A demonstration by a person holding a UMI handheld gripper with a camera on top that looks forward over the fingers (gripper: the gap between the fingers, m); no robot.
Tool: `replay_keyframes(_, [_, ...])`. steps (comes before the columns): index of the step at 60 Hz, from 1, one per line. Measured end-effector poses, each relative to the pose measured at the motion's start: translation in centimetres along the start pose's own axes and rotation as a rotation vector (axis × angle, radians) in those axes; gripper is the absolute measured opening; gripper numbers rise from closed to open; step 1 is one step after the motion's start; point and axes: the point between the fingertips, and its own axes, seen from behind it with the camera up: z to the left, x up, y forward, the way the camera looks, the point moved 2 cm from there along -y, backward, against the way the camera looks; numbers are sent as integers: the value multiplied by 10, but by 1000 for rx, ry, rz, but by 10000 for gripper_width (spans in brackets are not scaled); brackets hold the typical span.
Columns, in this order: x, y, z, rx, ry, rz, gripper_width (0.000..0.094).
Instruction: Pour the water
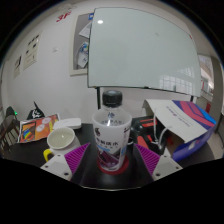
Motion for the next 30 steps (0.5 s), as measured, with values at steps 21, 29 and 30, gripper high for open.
replay_keyframes(21, [-11,-181,28,-59,7,6,848])
replay_keyframes(29, [-26,-267,44,-84,-6,14,846])
replay_keyframes(30, [-28,-276,47,-85,-7,16,846])
